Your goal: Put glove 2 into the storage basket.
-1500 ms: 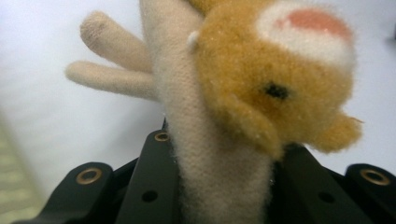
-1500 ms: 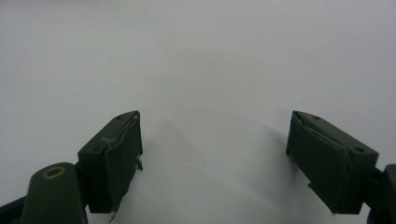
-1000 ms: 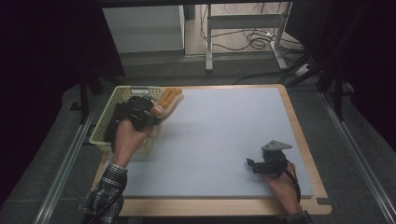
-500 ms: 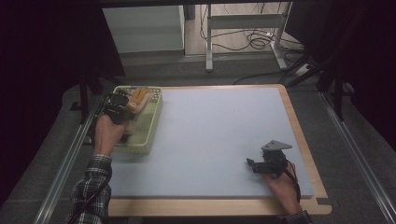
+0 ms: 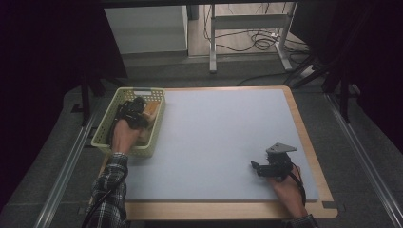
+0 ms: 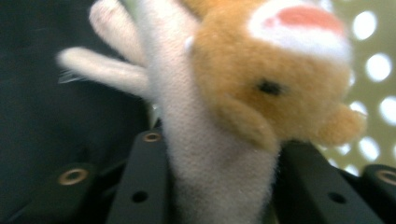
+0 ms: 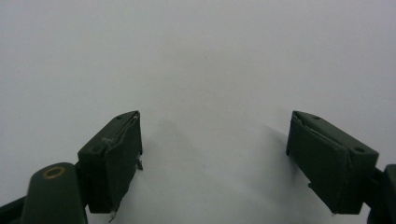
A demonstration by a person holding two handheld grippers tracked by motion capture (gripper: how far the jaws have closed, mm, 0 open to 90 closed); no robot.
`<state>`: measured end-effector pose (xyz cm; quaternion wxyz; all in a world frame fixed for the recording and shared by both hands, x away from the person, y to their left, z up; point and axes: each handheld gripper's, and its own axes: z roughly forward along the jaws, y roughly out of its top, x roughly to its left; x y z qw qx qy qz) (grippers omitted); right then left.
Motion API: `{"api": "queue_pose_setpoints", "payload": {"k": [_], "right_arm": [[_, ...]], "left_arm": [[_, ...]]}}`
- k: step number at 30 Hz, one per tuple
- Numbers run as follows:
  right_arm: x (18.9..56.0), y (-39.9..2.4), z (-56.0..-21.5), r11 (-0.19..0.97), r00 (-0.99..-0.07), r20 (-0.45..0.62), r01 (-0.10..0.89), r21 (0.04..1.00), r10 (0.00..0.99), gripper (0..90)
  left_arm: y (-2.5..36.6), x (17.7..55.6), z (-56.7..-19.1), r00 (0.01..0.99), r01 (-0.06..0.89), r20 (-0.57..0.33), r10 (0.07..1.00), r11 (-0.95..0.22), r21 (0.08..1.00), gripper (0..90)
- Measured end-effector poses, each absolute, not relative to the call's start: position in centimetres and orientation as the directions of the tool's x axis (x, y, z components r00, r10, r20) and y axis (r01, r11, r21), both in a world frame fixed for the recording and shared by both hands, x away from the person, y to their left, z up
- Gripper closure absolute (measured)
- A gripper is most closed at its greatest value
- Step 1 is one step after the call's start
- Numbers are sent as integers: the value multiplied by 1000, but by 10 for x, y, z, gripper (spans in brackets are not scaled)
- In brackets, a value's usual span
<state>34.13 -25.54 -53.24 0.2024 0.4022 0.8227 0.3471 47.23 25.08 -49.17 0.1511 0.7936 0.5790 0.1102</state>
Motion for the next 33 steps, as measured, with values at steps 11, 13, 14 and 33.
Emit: {"api": "queue_pose_setpoints", "payload": {"k": [11,13,14,33], "right_arm": [[341,-255,-532,436,-595,-54,521,734,802,178],[341,-255,-532,436,-594,-54,522,734,802,178],[341,-255,-532,436,-594,-54,522,734,802,178],[341,-255,-533,435,-595,-54,521,734,802,178]], "left_arm": [[268,469,-481,296,867,-132,946,-208,453,138],[270,461,-461,325,837,-134,936,-219,502,147],[273,456,-448,326,817,-115,938,-219,533,182],[259,482,-505,279,881,44,959,-273,385,861]]}}
